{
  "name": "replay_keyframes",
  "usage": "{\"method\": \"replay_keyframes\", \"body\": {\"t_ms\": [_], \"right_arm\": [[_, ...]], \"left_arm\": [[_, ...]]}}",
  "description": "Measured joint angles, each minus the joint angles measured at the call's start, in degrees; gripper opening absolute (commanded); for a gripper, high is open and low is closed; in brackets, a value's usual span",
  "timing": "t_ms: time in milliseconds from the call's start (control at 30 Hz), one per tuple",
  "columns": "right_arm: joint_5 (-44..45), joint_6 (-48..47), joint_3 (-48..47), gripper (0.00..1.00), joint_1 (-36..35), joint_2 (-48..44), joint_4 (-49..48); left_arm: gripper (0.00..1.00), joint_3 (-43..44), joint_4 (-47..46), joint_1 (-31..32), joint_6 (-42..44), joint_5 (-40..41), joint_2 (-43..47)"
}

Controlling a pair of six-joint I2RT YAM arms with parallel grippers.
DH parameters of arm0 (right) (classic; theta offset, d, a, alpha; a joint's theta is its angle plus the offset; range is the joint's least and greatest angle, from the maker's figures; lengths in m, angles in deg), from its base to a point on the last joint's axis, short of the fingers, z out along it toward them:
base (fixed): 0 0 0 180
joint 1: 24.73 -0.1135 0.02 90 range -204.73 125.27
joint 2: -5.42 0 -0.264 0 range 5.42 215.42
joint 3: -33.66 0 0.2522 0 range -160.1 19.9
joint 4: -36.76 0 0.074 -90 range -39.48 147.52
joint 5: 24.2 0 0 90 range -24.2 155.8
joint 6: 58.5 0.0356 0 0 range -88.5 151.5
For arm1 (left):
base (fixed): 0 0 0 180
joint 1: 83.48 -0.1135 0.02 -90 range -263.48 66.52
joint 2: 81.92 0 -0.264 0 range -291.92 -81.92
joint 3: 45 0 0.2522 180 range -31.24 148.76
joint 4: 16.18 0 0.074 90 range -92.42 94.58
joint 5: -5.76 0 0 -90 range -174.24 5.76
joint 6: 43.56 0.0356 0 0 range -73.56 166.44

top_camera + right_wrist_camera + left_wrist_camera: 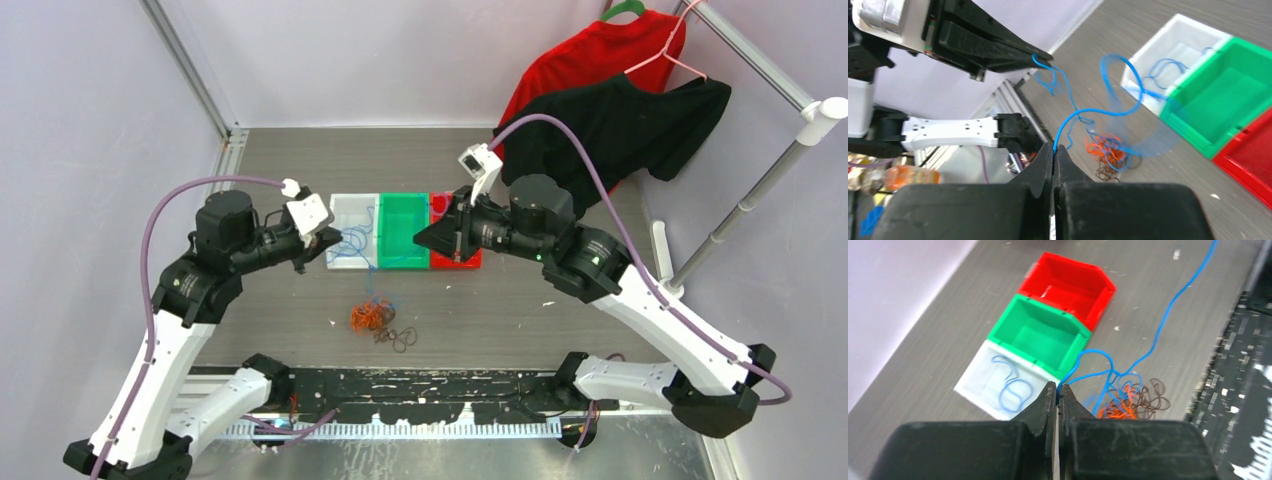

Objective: Untangle the cables

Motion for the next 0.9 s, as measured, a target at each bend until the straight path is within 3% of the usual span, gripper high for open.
{"method": "replay_keyframes", "body": {"t_ms": [267, 533, 900], "right_arm": [[7.8, -3.6, 0.0, 0.01, 1.8, -2.5, 6.6], [10.1, -5.1, -3.0, 0.01, 3.2, -3.8, 10.0], [13.9, -7.4, -17.6, 0.01, 3.8, -8.8, 10.1]], "left_arm": [[0.00, 0.0, -2.8, 0.0, 2.1, 13.8, -0.1], [0.00, -0.8, -3.4, 0.0, 2.4, 16.7, 1.8], [0.00, -18.8, 1.4, 0.0, 9.2, 23.0, 9.7]]}}
